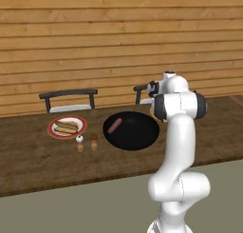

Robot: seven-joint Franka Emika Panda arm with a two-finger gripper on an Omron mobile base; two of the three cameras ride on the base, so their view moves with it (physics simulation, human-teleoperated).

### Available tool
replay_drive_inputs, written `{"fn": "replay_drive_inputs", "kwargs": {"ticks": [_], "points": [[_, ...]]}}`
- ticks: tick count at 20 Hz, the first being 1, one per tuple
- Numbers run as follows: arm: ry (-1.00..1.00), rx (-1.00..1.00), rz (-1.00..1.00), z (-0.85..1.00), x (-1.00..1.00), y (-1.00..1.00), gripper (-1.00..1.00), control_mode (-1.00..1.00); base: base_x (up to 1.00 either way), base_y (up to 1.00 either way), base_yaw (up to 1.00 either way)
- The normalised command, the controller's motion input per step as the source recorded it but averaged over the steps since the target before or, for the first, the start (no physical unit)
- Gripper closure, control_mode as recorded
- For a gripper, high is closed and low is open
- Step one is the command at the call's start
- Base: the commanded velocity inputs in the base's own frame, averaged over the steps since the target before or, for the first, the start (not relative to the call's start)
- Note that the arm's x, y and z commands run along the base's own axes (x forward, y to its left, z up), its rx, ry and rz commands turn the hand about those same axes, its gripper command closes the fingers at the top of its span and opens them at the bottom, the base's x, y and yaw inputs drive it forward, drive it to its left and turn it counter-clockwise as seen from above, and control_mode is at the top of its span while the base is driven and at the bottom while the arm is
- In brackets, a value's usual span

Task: Place one bun and one sausage from the bowl on each plate.

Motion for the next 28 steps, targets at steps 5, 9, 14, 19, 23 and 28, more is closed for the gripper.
{"fn": "replay_drive_inputs", "kwargs": {"ticks": [5, 9, 14, 19, 23, 28], "points": [[0.0, 0.0, 0.0, -0.26, 0.03, 0.0, 1.0, -1.0, 0.0, 0.0, 0.0], [0.0, 0.0, 0.0, 0.0, 0.02, 0.0, -1.0, -1.0, 0.0, 0.0, 0.0], [0.02, -0.01, 0.0, 0.03, 0.0, 0.0, -1.0, -1.0, 0.0, 0.0, 0.0], [0.02, -0.03, 0.0, 0.08, 0.0, 0.0, -1.0, -1.0, 0.0, 0.0, 0.0], [0.0, 0.0, 0.0, 0.69, -0.13, 0.24, -1.0, -1.0, 0.0, 0.0, 0.0], [0.0, 0.0, 0.0, 0.72, -0.7, 0.39, -1.0, -1.0, 0.0, 0.0, 0.0]]}}
